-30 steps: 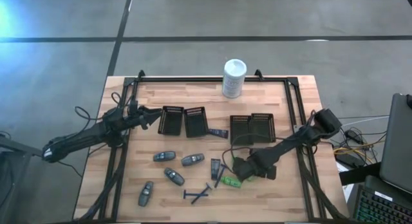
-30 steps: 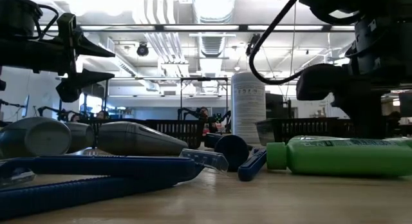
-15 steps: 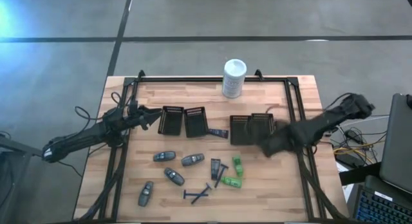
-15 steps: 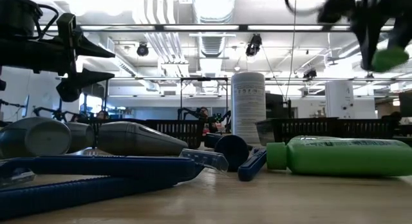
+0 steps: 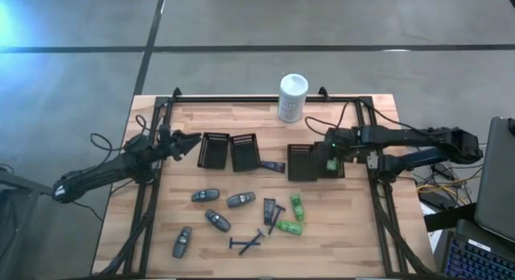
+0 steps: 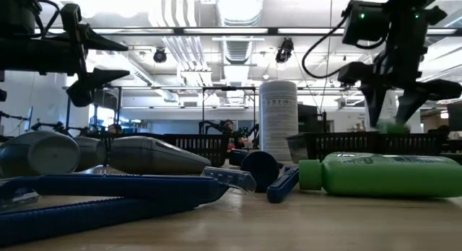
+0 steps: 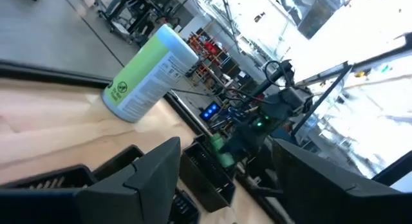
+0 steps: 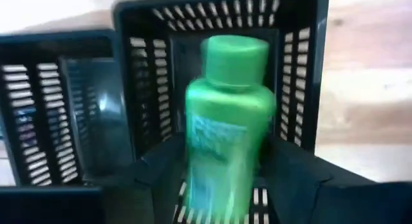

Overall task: Pick & Place Travel size toiletries
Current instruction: Put the green shampoo into the right black bin

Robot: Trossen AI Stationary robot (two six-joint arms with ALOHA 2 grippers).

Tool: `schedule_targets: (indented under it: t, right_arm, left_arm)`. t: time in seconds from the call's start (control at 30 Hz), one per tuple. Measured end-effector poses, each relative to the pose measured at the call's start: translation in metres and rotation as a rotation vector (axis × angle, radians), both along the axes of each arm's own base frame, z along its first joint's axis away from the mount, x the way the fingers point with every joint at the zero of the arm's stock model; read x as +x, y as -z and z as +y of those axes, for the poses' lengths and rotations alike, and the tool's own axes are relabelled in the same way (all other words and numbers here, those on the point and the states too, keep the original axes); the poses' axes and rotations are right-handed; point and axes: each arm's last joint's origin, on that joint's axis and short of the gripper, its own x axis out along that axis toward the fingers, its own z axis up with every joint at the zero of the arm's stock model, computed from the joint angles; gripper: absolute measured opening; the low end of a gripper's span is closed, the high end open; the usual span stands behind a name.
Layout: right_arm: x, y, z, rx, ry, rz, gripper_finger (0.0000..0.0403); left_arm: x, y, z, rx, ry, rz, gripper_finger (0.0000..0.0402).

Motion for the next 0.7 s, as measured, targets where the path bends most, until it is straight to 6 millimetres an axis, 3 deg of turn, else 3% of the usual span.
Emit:
schedule_targets:
  t: [0.2, 0.37, 0.63, 0.7]
  right_arm:
    - [0.004, -0.024, 0.005, -0.058, -0.094, 0.007, 0.0255]
    - [0.031, -0.044, 0.038, -0.061, -0.239, -0.122, 0.0294]
    - [0.081, -0.016, 0.128, 0.095, -0.398, 0.025, 0.0308]
    - [0.095, -0.008, 0.143, 0.097, -0.411, 0.06, 0.031]
  left_arm:
    - [0.0, 0.002, 0.0, -0.081, 0.002, -0.02, 0.025]
    - [0.0, 0.005, 0.0, -0.076, 0.001, 0.002, 0.025]
    - [0.0, 0.006, 0.0, -0.077, 0.0, 0.019, 0.025]
    - [0.0, 0.008, 0.0, -0.081, 0.001, 0.032, 0.025]
